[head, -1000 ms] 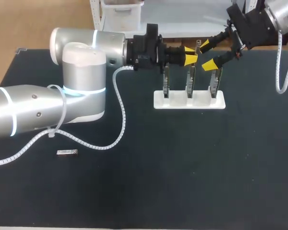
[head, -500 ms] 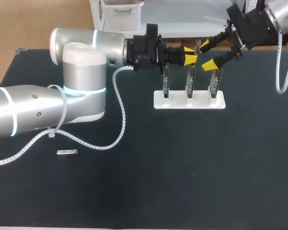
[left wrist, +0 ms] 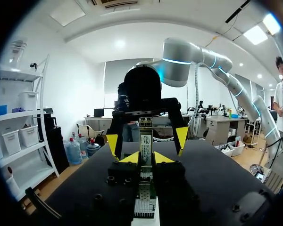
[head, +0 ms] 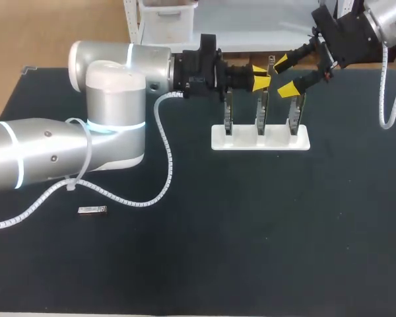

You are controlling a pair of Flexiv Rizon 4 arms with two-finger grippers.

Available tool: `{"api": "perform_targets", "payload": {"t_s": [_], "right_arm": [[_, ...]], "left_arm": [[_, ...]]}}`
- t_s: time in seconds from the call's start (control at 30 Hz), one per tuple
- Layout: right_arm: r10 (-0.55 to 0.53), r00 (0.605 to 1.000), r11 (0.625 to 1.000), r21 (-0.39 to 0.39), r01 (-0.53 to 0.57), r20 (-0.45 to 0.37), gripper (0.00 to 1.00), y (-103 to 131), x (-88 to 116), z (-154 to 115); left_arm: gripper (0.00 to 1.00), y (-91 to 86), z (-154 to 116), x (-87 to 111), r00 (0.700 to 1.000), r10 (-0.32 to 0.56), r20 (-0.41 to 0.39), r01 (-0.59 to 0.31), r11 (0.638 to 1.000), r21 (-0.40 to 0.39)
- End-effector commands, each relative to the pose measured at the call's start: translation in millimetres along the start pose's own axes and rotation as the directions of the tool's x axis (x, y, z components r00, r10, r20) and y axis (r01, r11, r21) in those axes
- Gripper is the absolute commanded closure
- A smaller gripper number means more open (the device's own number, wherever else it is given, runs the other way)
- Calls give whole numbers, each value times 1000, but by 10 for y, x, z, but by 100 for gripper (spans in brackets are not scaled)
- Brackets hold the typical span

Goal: Pick up the optical module with the left hand, and insert it into the network port with the right hand.

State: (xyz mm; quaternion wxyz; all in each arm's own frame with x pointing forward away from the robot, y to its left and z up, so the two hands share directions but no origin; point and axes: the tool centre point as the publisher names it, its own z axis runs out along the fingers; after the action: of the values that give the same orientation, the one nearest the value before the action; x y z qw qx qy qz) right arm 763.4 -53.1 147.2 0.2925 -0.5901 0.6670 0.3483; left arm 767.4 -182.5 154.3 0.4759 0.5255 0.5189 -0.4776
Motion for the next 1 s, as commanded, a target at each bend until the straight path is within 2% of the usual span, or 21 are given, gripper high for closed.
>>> {"api": "perform_targets", "payload": {"t_s": [0.03,0.17,0.5,1.0], "right_arm": [[-3,1000,1000,0,3,21,0,14,-23,-29],[-2,999,1000,31,1,33,0,14,-75,-54],[-30,996,999,47,27,81,0,66,-259,-117],[-55,996,996,77,49,74,0,104,-398,-145]], "left_arm": [[100,10,3,8,1000,1,2,-1,1000,1],[100,10,3,8,1000,1,2,-1,1000,1],[100,10,3,8,1000,1,2,-1,1000,1],[100,10,3,8,1000,1,2,-1,1000,1]]}}
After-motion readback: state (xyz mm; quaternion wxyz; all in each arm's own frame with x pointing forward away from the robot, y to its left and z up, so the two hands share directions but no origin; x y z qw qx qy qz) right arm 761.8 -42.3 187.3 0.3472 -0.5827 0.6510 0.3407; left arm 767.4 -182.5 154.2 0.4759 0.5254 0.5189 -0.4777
